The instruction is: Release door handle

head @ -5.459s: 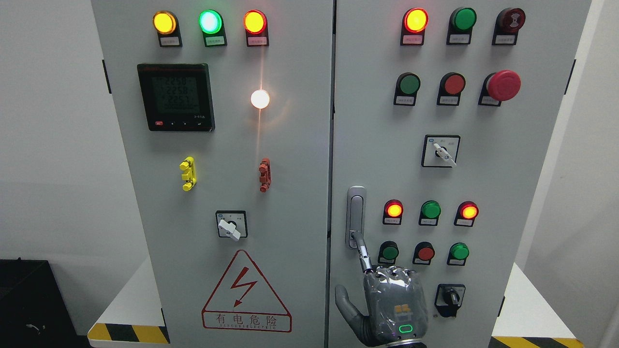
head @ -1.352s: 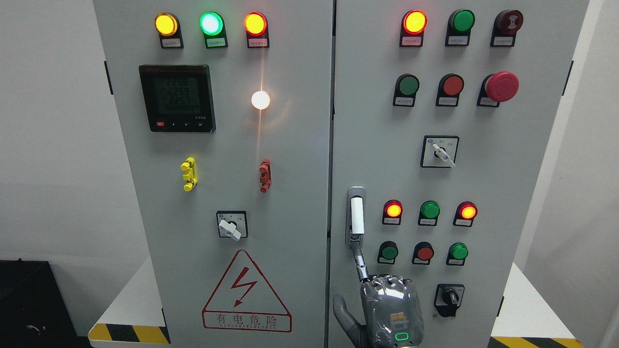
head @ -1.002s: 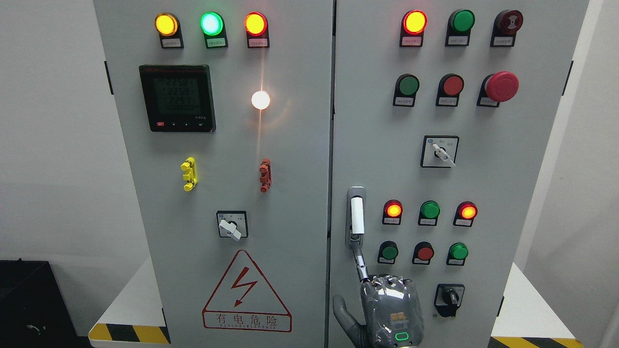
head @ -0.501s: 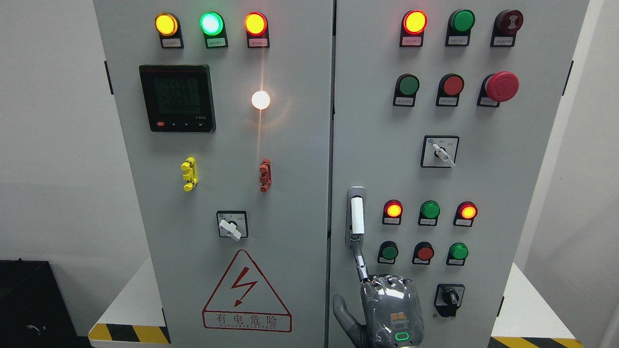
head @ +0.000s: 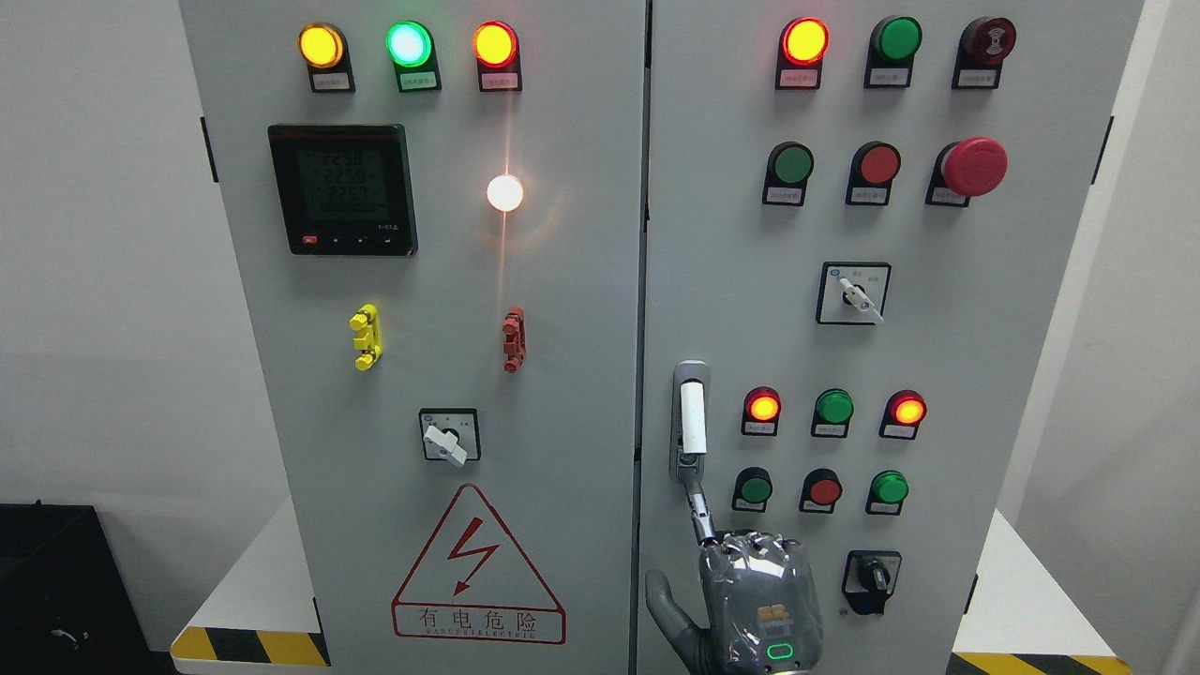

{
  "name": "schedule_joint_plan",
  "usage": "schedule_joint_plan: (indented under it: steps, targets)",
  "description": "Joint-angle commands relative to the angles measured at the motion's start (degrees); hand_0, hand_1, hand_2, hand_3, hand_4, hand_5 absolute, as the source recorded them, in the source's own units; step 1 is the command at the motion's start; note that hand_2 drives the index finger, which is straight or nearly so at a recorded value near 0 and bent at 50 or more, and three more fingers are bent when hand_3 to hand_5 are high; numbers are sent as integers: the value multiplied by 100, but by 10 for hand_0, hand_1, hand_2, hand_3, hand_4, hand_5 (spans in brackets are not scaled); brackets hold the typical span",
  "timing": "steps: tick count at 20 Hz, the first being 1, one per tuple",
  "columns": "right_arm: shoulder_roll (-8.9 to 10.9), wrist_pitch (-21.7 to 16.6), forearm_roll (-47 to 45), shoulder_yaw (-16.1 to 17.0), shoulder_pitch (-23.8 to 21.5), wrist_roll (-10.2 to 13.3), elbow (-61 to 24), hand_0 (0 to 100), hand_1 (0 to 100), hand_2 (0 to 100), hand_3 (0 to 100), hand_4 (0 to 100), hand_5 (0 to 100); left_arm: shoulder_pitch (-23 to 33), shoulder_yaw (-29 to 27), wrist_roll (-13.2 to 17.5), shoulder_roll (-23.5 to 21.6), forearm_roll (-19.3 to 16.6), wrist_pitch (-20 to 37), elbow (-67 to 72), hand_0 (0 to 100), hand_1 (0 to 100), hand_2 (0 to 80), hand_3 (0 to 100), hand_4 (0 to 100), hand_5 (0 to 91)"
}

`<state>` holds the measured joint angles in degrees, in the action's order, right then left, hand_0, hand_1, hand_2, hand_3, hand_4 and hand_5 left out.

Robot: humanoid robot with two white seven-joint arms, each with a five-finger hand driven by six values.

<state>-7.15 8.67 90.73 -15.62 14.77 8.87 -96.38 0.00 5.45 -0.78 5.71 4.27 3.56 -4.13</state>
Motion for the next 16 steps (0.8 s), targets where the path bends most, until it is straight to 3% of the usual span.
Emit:
schedule_joint_plan:
  steps: [1, 16]
  targets:
    - [3, -6, -2, -11, 17, 10, -241, 429, 293, 324, 978, 965, 1000, 97, 0, -1, 0, 4, 4, -1, 120, 556, 0, 0, 0, 0]
    - [3, -14, -2, -11, 34, 1, -329, 444, 317, 326, 950, 945, 994, 97, 0, -1, 0, 4, 4, -1, 120, 556, 0, 0, 0, 0]
